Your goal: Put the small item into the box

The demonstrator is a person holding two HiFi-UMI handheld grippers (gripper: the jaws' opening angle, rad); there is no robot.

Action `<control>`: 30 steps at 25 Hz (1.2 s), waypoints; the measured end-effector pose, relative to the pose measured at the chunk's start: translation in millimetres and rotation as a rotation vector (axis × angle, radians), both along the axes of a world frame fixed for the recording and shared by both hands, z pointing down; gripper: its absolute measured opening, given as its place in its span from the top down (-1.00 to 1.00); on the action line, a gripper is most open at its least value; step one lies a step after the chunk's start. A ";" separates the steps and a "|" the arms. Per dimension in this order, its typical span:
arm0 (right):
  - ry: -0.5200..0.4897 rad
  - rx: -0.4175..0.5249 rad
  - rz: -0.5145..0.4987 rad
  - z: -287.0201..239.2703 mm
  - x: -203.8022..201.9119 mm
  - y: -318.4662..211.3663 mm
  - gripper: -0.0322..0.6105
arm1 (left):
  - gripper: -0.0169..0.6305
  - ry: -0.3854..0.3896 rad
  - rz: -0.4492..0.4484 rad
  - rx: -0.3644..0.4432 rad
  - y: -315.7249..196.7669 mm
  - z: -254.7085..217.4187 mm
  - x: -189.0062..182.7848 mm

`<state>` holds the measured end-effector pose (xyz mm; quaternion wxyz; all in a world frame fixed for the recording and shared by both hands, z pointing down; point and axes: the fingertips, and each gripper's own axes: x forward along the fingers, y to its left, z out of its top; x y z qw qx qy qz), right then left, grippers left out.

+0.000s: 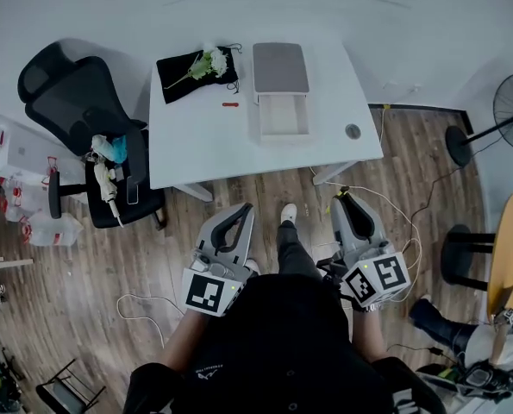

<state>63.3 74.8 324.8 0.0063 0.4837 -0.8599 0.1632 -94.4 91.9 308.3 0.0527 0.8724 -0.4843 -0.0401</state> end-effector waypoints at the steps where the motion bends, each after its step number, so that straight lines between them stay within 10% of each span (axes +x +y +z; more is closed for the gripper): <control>1: 0.001 0.003 -0.009 -1.8 1.0 -15.9 0.69 | 0.93 -0.006 -0.008 -0.001 -12.5 -0.6 0.8; 30: 0.029 -0.037 -0.374 14.9 -9.4 -265.3 0.69 | 0.93 -0.025 -0.319 -0.023 -201.8 0.4 20.7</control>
